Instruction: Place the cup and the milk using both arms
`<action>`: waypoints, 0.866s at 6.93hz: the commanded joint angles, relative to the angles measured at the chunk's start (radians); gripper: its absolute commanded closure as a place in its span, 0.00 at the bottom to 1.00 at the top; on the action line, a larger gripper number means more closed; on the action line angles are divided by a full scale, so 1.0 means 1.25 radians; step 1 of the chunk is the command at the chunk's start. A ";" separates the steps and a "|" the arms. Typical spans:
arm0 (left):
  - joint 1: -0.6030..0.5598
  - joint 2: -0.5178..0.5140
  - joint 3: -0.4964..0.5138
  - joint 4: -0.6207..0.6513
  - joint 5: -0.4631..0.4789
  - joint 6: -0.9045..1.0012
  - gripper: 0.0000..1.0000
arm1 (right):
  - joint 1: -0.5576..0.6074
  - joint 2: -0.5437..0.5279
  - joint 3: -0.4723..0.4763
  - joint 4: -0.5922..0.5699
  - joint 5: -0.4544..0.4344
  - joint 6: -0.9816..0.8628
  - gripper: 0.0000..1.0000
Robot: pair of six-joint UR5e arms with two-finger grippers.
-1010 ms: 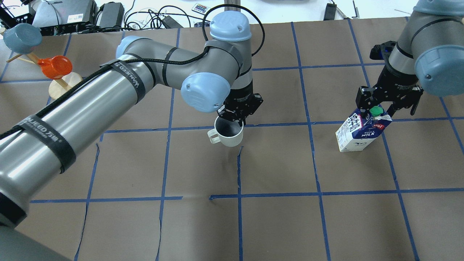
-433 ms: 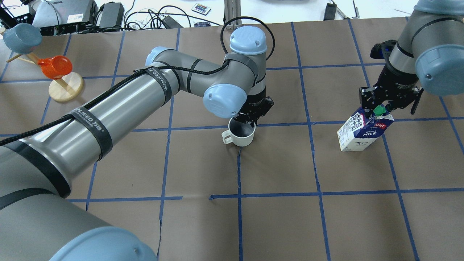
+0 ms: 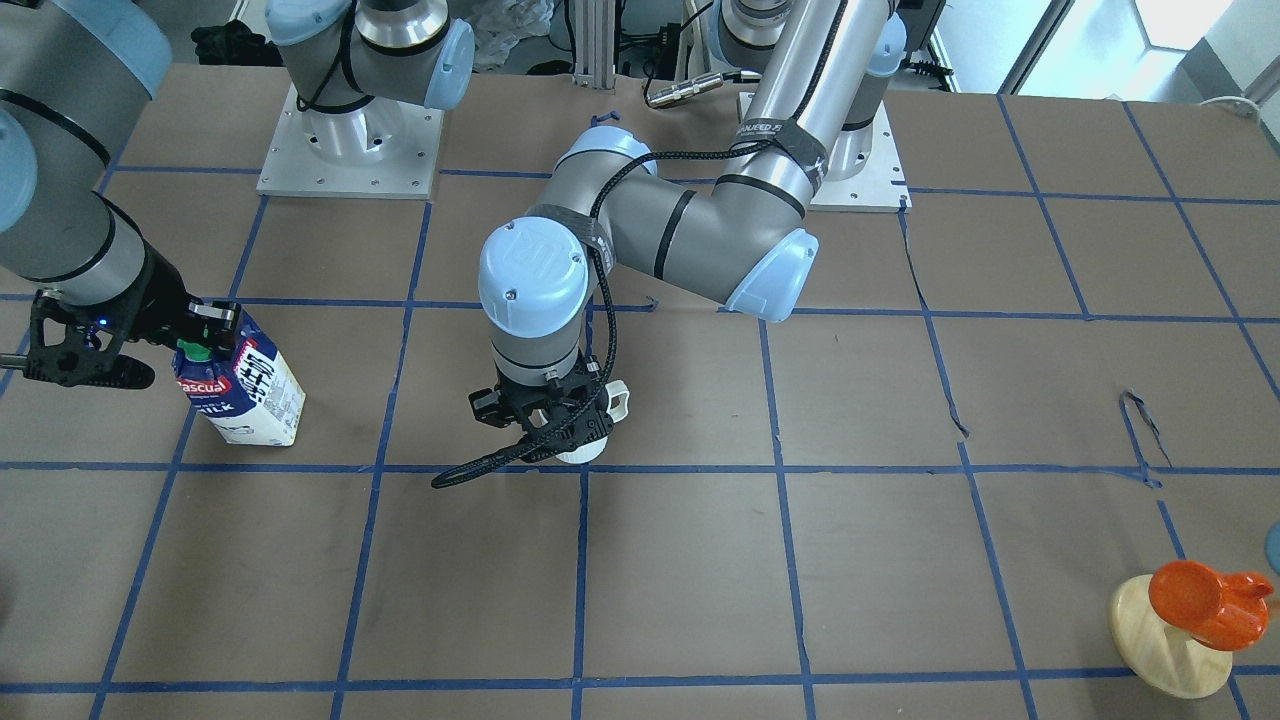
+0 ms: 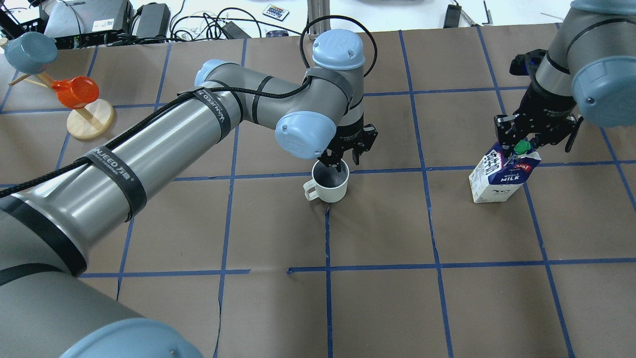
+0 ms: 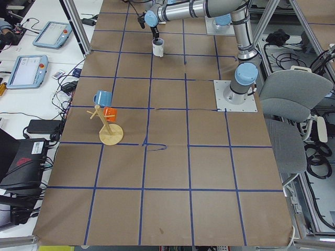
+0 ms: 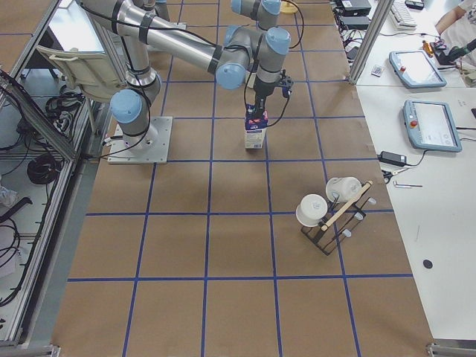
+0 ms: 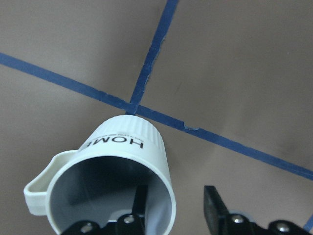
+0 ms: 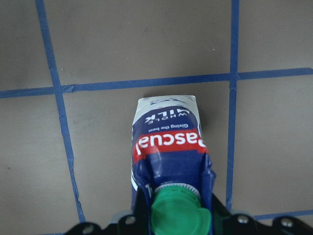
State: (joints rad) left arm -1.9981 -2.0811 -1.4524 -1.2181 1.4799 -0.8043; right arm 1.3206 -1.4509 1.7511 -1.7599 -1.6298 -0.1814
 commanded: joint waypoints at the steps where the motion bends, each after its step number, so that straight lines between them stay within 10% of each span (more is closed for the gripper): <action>1: 0.070 0.090 0.014 -0.097 0.005 0.114 0.00 | 0.004 0.000 -0.042 0.017 0.053 0.026 0.62; 6: 0.315 0.345 -0.032 -0.351 0.020 0.523 0.00 | 0.164 0.078 -0.115 0.006 0.071 0.163 0.62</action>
State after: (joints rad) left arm -1.6539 -1.7208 -1.4576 -1.6109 1.4972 -0.2341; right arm 1.4536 -1.3886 1.6401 -1.7496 -1.5434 -0.0533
